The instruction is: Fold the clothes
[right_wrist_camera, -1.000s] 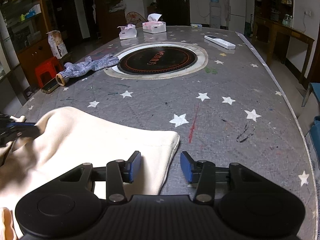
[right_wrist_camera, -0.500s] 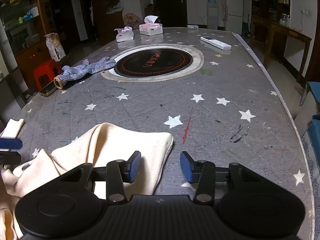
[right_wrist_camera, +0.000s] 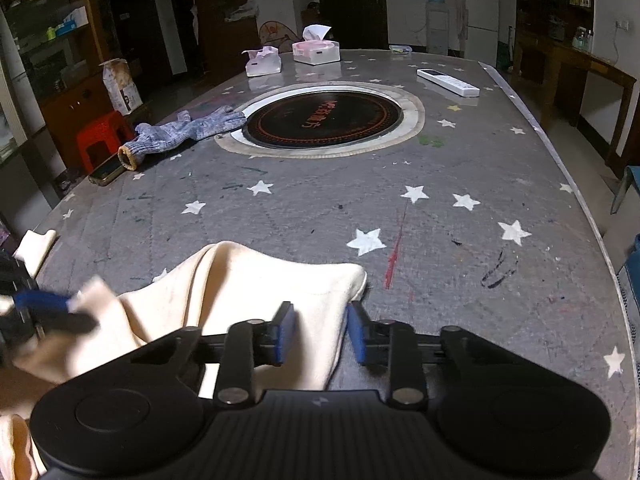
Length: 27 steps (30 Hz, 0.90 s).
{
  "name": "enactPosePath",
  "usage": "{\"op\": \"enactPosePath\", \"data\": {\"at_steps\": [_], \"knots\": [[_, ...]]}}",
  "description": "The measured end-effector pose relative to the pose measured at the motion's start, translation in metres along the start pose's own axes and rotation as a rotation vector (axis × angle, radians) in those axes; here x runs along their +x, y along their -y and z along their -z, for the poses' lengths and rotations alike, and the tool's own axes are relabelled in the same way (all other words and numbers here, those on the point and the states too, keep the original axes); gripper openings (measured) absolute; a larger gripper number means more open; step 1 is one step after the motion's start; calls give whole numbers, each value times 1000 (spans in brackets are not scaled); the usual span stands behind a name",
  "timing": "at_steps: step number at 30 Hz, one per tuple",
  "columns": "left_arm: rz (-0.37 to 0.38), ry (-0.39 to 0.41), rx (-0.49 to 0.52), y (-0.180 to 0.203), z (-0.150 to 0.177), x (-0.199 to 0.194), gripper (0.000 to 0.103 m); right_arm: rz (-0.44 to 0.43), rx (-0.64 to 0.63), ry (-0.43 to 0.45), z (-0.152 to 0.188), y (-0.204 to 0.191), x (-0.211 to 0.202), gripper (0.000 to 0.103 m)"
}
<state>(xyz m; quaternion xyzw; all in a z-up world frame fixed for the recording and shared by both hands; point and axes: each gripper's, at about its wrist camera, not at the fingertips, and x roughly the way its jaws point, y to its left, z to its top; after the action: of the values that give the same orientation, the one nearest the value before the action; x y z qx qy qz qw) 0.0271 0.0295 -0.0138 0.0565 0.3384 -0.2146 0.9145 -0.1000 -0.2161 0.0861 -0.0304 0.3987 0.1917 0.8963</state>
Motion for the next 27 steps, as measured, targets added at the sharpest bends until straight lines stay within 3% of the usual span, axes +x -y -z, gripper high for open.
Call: {"op": "enactPosePath", "data": {"at_steps": [3,13,20,24,27], "knots": [[-75,26,-45,-23,-11,-4,6,1,-6,8,-3,-1,1,6],[-285,18,-126,-90,-37,23,6,78,-105,77,-54,1,17,5],[-227,-4,-146,-87,-33,18,12,138,-194,44,-83,3,54,7],[-194,-17,-157,-86,-30,15,13,105,-213,35,-75,3,34,11],[-169,-26,-165,-85,-28,13,27,44,-203,14,-65,3,14,12]]}}
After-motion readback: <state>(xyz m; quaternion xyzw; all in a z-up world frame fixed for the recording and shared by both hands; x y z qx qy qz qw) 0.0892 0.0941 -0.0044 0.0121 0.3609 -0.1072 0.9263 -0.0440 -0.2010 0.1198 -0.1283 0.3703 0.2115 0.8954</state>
